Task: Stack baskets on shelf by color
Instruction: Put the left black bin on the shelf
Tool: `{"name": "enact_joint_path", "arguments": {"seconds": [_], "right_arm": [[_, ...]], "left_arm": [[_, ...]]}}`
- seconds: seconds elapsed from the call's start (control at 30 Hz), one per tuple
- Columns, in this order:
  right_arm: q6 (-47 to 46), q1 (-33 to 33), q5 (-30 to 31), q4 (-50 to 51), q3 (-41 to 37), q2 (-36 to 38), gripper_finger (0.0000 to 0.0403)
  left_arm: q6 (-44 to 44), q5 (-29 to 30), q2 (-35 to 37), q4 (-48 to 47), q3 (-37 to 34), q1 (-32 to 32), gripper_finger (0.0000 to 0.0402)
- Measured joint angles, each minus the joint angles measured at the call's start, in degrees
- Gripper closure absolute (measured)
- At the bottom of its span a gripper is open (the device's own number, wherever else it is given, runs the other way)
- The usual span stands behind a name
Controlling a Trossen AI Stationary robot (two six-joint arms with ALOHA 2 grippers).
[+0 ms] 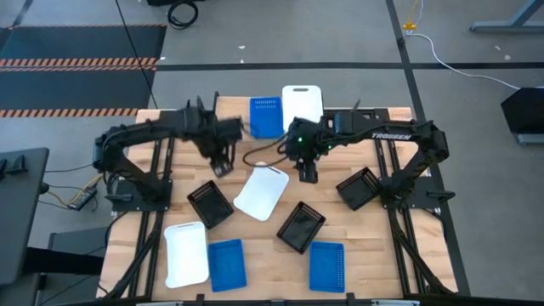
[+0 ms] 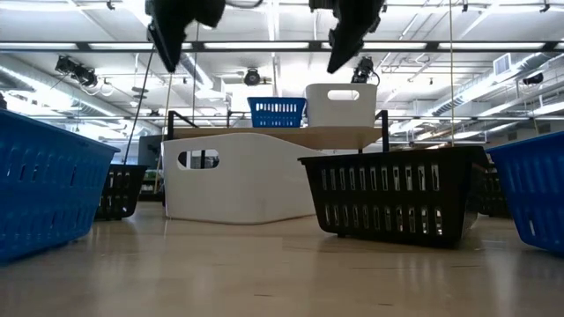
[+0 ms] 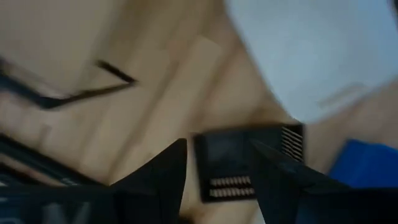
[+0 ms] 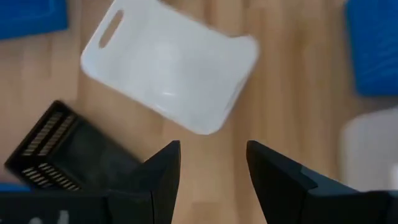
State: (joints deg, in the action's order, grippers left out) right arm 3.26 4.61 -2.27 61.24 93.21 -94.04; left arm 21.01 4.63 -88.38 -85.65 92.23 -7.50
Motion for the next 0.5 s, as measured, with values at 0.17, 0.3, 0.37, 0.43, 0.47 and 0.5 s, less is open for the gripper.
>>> {"name": "enact_joint_path", "arguments": {"seconds": [0.17, 0.3, 0.37, 0.43, 0.47, 0.5], "right_arm": [[-2.39, -3.40, -0.65, -1.18, -5.70, 0.00, 0.0212], [-4.60, -6.22, -0.74, -3.78, -10.75, 0.00, 0.0212], [-6.13, -7.64, -0.74, -5.58, -13.25, 0.02, 0.0212], [-7.71, -9.05, -0.74, -7.75, -15.73, 0.02, 0.0212], [-8.42, -9.74, -0.74, -8.95, -16.97, 0.02, 0.0212], [-9.12, -10.39, -0.71, -9.85, -18.05, 0.02, 0.0212]], "left_arm": [[8.45, 2.46, 0.00, 0.95, -3.52, 10.53, 0.0230], [14.38, 5.21, 0.00, 2.04, -9.24, 16.38, 0.0230], [17.37, 4.49, 0.00, 3.70, -12.69, 18.51, 0.0230], [19.63, 2.99, 0.00, 6.84, -16.37, 20.27, 0.0230], [20.53, 2.01, 0.00, 9.44, -18.35, 20.98, 0.0230], [21.12, 0.98, -0.03, 12.44, -20.42, 21.55, 0.0230]]}}
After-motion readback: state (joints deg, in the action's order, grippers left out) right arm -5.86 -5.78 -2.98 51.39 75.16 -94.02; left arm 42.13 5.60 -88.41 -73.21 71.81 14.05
